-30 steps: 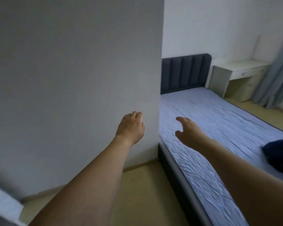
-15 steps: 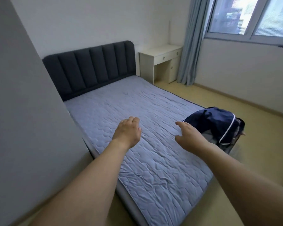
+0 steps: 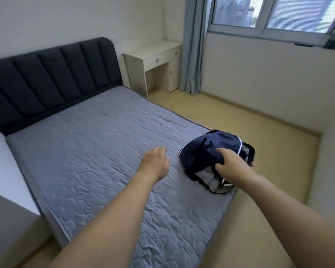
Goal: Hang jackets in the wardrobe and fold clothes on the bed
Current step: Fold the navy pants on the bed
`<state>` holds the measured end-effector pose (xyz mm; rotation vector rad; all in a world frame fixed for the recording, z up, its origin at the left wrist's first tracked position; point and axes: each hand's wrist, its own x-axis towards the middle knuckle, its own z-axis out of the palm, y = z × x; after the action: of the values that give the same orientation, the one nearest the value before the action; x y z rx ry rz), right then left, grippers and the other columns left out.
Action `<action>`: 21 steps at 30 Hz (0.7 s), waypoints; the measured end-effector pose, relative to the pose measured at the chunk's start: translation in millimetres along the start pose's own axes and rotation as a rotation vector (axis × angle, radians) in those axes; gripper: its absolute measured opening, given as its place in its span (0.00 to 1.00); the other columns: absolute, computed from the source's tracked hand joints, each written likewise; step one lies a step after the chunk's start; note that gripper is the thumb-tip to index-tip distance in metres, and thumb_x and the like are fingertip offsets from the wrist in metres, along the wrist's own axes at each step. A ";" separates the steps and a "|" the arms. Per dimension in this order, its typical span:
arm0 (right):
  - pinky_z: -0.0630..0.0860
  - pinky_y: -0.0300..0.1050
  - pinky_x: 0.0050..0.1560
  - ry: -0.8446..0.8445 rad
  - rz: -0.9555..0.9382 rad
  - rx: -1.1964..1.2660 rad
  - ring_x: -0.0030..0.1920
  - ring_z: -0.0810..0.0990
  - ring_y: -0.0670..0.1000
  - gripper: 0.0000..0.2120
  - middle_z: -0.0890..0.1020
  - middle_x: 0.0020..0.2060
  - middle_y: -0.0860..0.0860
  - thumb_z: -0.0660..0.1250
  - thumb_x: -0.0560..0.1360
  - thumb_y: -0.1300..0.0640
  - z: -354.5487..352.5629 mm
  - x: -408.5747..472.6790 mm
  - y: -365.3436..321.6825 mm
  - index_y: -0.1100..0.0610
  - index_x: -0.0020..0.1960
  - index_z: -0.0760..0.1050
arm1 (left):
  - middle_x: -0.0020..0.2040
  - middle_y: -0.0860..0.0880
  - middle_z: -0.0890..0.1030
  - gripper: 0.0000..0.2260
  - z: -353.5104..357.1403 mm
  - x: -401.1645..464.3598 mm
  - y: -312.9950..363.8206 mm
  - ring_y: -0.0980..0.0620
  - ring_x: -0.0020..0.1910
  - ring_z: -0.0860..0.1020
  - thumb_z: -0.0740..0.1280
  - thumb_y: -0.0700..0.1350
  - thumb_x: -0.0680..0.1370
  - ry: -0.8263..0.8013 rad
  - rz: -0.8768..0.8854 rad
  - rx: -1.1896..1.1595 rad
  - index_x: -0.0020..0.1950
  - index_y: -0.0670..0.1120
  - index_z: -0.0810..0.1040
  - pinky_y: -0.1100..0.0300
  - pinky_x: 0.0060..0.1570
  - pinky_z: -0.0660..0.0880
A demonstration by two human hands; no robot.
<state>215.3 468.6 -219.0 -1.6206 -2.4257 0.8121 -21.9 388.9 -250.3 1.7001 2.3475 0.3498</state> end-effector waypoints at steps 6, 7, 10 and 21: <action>0.62 0.45 0.68 -0.013 0.031 0.069 0.74 0.62 0.53 0.29 0.63 0.75 0.52 0.60 0.76 0.59 -54.4 105.9 103.6 0.56 0.77 0.59 | 0.68 0.43 0.72 0.17 34.4 115.6 89.5 0.43 0.65 0.71 0.58 0.47 0.82 -0.025 -0.046 -0.109 0.69 0.43 0.70 0.52 0.66 0.67; 0.63 0.44 0.67 -0.016 0.038 0.083 0.74 0.62 0.53 0.30 0.63 0.75 0.52 0.59 0.76 0.59 -66.9 125.3 120.7 0.56 0.77 0.59 | 0.68 0.44 0.72 0.17 38.5 134.2 103.8 0.44 0.65 0.72 0.58 0.47 0.82 -0.028 -0.066 -0.133 0.69 0.43 0.71 0.52 0.65 0.68; 0.64 0.42 0.64 -0.019 0.071 0.117 0.73 0.64 0.53 0.29 0.64 0.75 0.53 0.59 0.76 0.60 -102.2 185.3 166.4 0.56 0.76 0.60 | 0.67 0.45 0.73 0.16 49.8 189.5 140.3 0.45 0.63 0.72 0.57 0.47 0.81 -0.080 -0.136 -0.142 0.67 0.44 0.72 0.53 0.62 0.69; 0.71 0.44 0.39 -0.074 0.262 0.337 0.39 0.75 0.52 0.10 0.76 0.42 0.52 0.58 0.73 0.63 -113.7 433.0 272.3 0.51 0.51 0.71 | 0.64 0.46 0.76 0.15 139.2 423.1 167.4 0.47 0.61 0.75 0.59 0.46 0.80 -0.141 -0.313 -0.244 0.65 0.45 0.74 0.58 0.58 0.68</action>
<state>299.7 971.4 -340.1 -1.8135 -1.9998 1.2623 43.1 850.6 -345.4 1.1875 2.3081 0.4225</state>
